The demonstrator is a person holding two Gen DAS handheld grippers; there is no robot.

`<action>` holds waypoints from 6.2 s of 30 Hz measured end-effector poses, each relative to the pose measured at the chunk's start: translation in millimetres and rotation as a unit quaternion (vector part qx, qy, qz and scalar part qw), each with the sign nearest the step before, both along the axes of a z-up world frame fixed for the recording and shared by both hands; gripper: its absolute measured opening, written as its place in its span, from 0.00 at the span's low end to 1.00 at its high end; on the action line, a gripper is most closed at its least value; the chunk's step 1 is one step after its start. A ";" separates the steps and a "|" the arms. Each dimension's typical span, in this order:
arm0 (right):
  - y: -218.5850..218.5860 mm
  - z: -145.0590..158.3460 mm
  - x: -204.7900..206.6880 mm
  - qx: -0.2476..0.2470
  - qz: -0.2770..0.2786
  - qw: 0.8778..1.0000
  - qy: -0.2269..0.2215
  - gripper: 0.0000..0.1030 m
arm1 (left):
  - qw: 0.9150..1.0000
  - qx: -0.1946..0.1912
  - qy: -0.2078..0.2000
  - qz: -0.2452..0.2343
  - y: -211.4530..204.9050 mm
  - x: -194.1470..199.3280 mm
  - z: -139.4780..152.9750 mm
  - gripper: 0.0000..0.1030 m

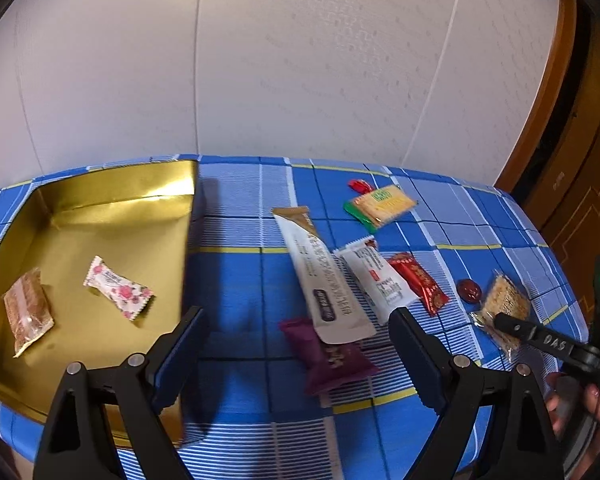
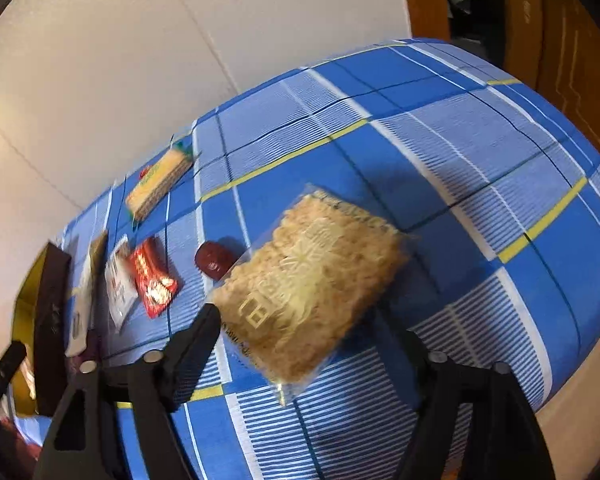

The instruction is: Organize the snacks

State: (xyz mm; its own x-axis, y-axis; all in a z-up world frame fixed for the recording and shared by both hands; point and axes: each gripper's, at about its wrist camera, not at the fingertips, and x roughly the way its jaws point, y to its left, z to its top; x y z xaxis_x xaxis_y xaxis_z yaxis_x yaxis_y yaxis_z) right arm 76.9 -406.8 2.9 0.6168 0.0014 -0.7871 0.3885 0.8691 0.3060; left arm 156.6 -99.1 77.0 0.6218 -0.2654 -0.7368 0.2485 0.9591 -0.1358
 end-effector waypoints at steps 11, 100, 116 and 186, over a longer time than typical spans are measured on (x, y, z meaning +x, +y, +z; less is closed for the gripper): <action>36.4 -4.7 19.2 -0.107 0.050 0.993 0.030 0.70 | 1.000 0.008 0.026 -0.008 -24.8 9.9 -10.1 0.89; 11.2 -9.9 17.1 -0.120 -0.010 0.992 0.042 0.80 | 0.991 0.046 0.124 0.018 -75.1 81.3 -67.7 0.98; -0.6 -11.3 11.8 -0.096 -0.038 0.994 0.035 0.88 | 0.991 0.046 0.128 0.014 -70.1 73.7 -66.2 0.98; -25.0 -4.2 34.6 -0.009 -0.098 0.995 -0.036 0.79 | 0.998 -0.055 0.023 -0.006 6.3 26.3 5.8 0.30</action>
